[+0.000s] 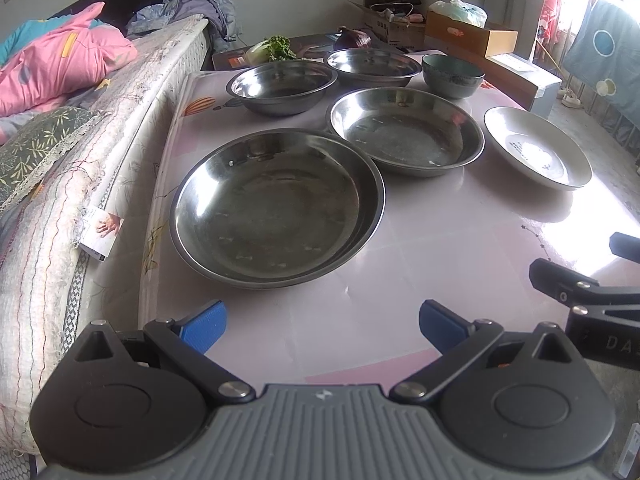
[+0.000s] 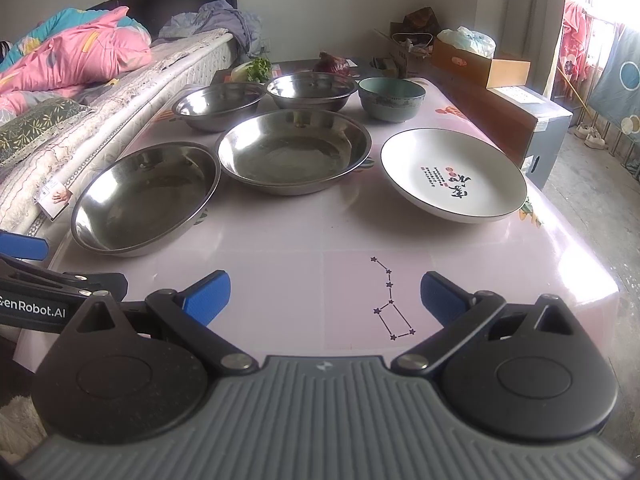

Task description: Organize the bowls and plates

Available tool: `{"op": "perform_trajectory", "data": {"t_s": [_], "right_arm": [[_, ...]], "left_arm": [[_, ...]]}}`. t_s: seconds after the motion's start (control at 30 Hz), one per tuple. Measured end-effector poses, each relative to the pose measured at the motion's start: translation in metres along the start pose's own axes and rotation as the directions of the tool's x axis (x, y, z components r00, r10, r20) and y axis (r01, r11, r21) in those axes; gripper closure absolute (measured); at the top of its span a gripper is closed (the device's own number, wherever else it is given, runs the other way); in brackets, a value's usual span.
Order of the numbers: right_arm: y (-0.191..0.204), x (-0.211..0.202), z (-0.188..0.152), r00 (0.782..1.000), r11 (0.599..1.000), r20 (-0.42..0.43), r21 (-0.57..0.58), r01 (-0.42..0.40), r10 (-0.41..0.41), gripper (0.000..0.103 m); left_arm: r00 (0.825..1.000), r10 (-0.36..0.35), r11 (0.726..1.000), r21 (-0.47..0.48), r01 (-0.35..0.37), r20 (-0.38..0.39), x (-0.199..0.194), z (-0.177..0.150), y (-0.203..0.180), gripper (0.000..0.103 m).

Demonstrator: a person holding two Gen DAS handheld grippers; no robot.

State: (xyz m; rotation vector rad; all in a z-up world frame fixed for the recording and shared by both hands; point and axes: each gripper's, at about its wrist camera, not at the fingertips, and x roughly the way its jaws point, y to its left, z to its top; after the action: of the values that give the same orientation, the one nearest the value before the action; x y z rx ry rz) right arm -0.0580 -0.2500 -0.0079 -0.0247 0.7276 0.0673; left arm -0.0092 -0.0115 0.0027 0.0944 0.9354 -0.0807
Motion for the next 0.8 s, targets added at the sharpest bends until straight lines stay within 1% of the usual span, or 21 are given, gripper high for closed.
{"op": "perform_trajectory", "data": {"t_s": [0.8], "right_arm": [[0.0015, -0.0004, 0.0012, 1.000, 1.000, 0.002, -0.001, -0.001, 0.001, 0.001]], "left_arm": [[1.000, 0.008, 1.000, -0.004, -0.008, -0.004, 0.0017, 0.0003, 0.0034, 0.000]]}}
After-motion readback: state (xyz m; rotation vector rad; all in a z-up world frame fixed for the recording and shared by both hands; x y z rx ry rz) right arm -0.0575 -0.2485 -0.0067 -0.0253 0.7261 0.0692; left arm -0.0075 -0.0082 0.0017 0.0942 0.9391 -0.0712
